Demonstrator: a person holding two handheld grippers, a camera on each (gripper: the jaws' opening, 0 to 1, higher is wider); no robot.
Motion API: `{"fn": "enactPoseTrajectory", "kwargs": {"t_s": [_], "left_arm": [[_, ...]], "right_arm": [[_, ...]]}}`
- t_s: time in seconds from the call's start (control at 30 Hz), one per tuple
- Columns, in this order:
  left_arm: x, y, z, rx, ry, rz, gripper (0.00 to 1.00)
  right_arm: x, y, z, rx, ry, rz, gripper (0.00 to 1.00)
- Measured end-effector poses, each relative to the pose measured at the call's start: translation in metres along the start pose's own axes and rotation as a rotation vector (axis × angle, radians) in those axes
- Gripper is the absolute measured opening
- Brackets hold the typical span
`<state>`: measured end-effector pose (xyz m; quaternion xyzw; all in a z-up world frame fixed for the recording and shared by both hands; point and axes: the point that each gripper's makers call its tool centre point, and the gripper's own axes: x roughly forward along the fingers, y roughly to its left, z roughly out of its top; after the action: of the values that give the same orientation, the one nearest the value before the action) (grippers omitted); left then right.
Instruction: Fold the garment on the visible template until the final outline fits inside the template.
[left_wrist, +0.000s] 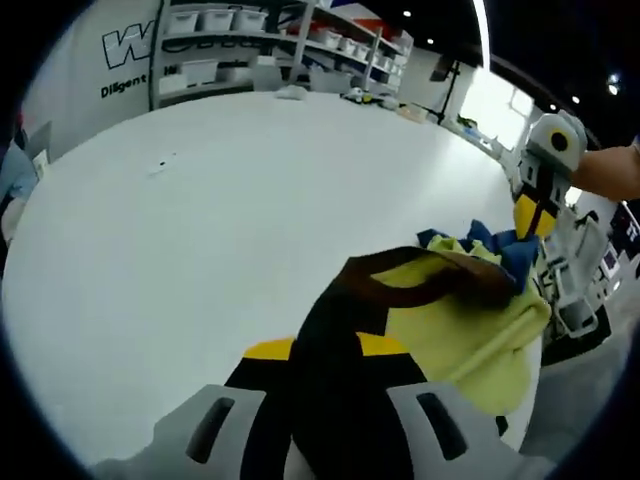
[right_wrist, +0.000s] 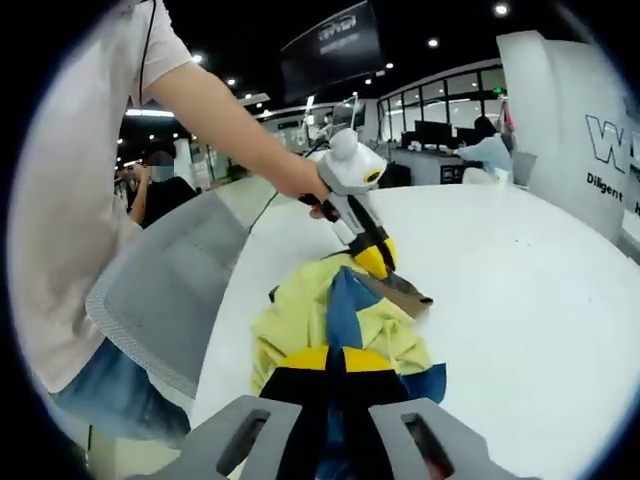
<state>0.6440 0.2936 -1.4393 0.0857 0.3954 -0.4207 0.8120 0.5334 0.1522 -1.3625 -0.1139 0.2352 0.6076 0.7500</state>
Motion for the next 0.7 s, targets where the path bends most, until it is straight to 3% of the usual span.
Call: {"fn": "enactPoseTrajectory", "kwargs": {"t_s": [0.2,0.3,0.5,0.6,0.67,0.7], "left_arm": [[-0.001,0.001,-0.010,0.041,0.043,0.011,0.02],[-0.002,-0.003,-0.010,0.020,0.040,0.006,0.02],[-0.027,-0.010,0.013,-0.008,-0.065,0.011,0.02],[-0.043,-0.010,0.027,0.021,-0.116,0.023,0.02],[-0.053,-0.008,0.036,-0.004,-0.152,0.027,0.02],[-0.061,-0.005,0.043,-0.006,-0.177,0.040,0.02]], "right_arm": [[-0.010,-0.012,0.001,0.079,-0.045,-0.072,0.00],[-0.016,-0.022,0.003,0.150,-0.090,-0.121,0.00],[-0.028,-0.038,0.008,0.228,-0.137,-0.188,0.00],[-0.033,-0.045,0.011,0.319,-0.167,-0.212,0.00],[-0.036,-0.049,0.014,0.316,-0.180,-0.222,0.00],[-0.039,-0.055,0.017,0.364,-0.201,-0.241,0.00]]}}
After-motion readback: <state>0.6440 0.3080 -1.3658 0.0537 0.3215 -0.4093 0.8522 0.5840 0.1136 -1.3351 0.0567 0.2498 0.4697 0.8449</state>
